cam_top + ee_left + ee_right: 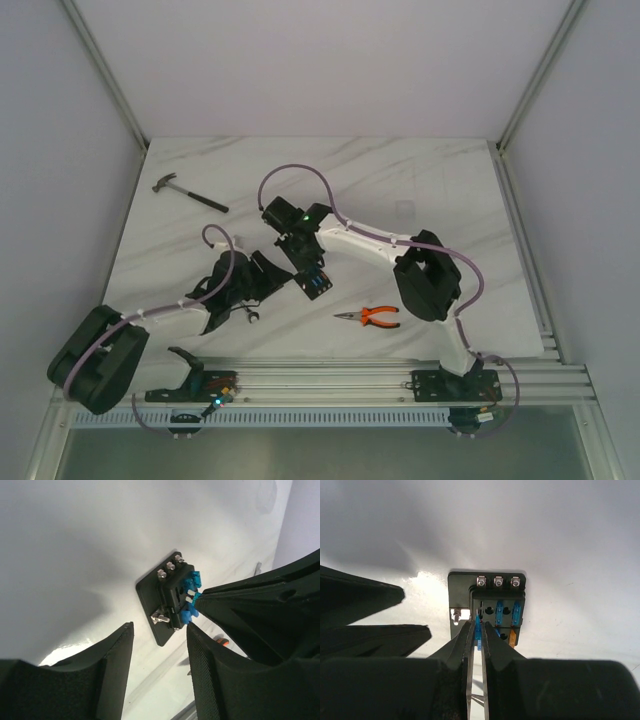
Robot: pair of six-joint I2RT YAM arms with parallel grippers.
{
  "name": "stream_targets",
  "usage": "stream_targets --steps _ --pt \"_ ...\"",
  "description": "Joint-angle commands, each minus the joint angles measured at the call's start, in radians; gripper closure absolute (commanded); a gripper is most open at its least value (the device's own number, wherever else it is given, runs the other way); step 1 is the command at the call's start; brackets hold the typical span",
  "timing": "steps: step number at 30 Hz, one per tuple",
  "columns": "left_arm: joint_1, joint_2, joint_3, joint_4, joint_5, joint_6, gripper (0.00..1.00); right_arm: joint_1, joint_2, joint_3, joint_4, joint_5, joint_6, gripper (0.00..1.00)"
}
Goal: Snap on the fuse box
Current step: Install the fuse at the fuse box base.
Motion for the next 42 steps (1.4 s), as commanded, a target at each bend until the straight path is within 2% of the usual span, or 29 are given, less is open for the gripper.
stream_targets --steps 1,11,29,36,42 --pt "-0.001 -0.065 -0.024 -0.128 -0.103 0.032 0.43 0.010 0.043 0.047 -0.057 0.031 -0.019 1.00" --pt "0.000 -0.132 -0.034 -0.183 -0.151 0.041 0.35 0.020 0.085 0.082 -0.096 0.068 -0.020 1.00" --pt "0.000 -0.164 -0.043 -0.195 -0.166 0.041 0.29 0.026 0.144 0.116 -0.124 0.061 -0.020 1.00" --pt "-0.001 -0.160 -0.042 -0.194 -0.166 0.041 0.29 0.028 0.143 0.125 -0.120 0.067 -0.016 0.79" --pt "-0.001 -0.158 -0.039 -0.194 -0.161 0.044 0.29 0.029 0.130 0.122 -0.101 0.071 -0.011 0.74"
